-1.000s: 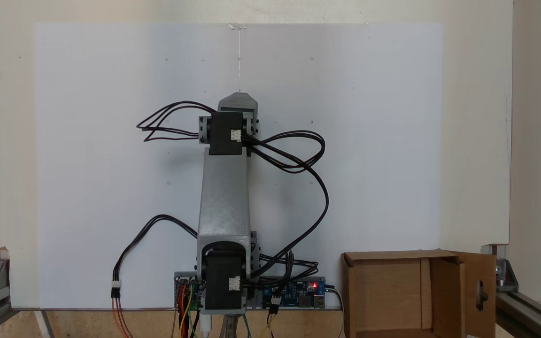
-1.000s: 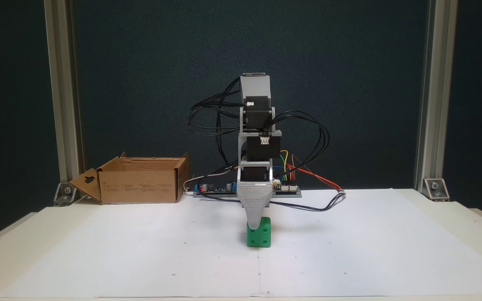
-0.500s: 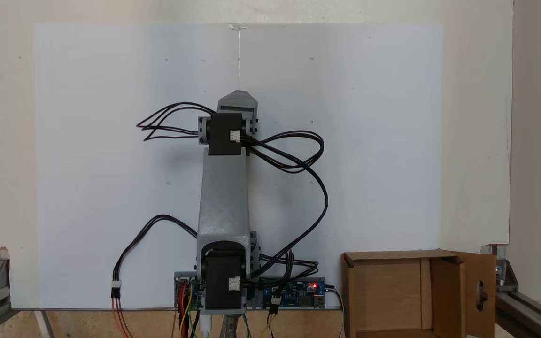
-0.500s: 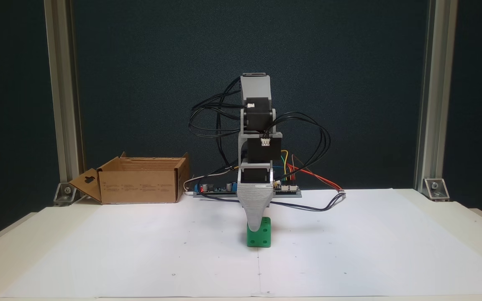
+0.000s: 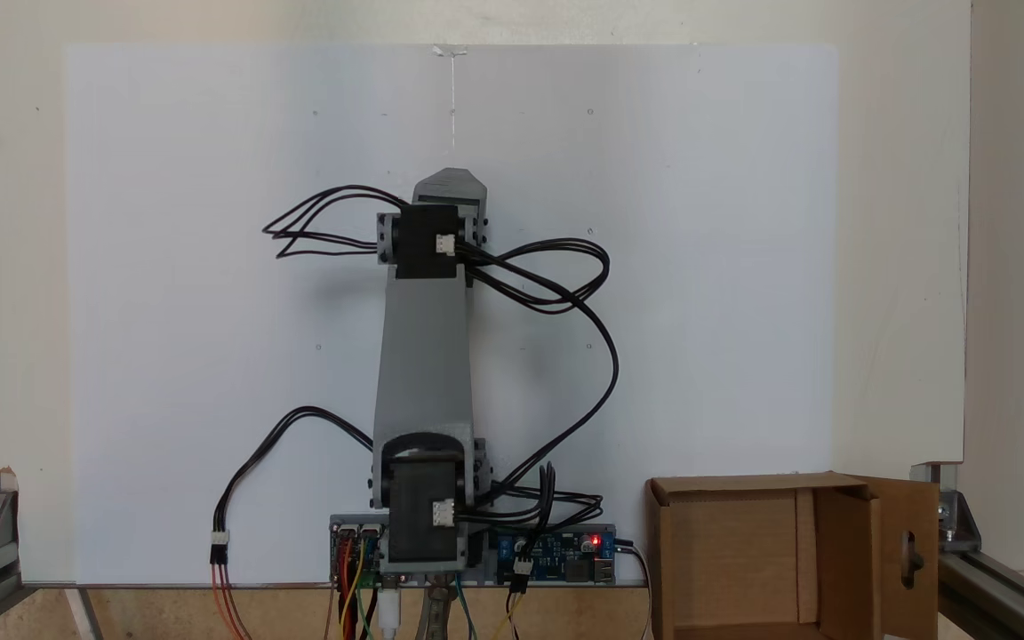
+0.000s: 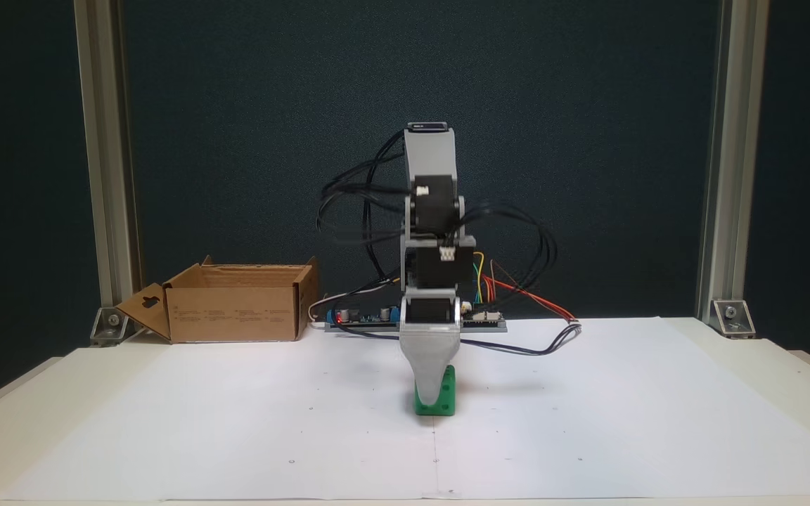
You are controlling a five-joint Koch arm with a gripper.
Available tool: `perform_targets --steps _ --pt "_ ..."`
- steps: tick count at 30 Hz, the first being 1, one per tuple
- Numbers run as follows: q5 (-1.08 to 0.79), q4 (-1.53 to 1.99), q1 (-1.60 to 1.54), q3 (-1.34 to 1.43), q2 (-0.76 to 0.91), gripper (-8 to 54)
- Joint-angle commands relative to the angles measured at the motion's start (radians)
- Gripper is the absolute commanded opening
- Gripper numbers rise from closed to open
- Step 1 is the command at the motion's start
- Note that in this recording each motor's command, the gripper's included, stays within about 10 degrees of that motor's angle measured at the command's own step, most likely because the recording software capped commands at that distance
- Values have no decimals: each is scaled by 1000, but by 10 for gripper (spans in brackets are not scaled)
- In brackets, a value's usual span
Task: Grasp a green dice and put it in the bin.
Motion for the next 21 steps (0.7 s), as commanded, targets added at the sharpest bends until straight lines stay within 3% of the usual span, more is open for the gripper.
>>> perform_targets --steps 1,21 --pt "38 -12 -8 -12 0 432" --pt "35 -38 11 -12 -29 422"
